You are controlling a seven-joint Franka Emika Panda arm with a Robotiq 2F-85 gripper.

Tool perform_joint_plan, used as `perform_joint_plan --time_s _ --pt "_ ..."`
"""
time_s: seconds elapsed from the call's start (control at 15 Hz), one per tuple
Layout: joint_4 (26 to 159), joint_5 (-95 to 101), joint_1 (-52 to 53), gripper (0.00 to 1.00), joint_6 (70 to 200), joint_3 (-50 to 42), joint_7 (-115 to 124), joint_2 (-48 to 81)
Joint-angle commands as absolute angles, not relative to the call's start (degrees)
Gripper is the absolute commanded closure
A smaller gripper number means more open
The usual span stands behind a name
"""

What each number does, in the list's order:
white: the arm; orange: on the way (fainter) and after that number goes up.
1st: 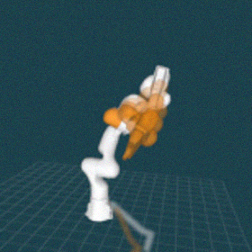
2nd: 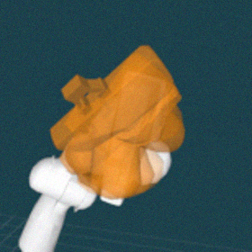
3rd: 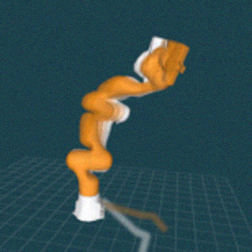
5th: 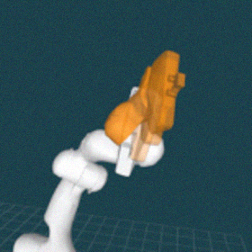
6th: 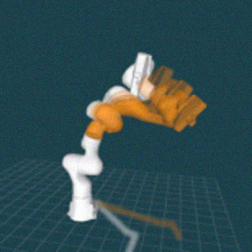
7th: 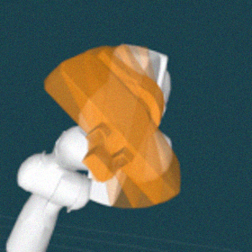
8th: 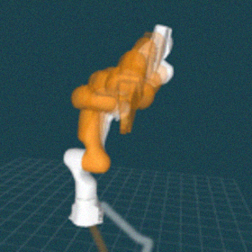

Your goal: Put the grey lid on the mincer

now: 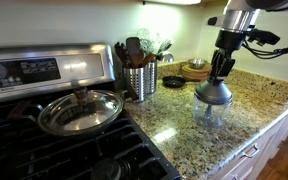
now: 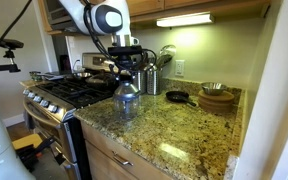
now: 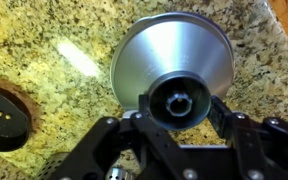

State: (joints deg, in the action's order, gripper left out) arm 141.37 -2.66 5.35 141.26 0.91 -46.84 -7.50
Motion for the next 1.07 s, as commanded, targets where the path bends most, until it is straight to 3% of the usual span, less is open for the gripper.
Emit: perform_joint_plan --time_s 0.0,1.0 --pt "140.6 -3.6 5.9 0.65 142.1 0.9 -48.3 -6.6" --pt "141.5 -5.6 5.4 0.65 143.9 0.0 -50.9 -4.8"
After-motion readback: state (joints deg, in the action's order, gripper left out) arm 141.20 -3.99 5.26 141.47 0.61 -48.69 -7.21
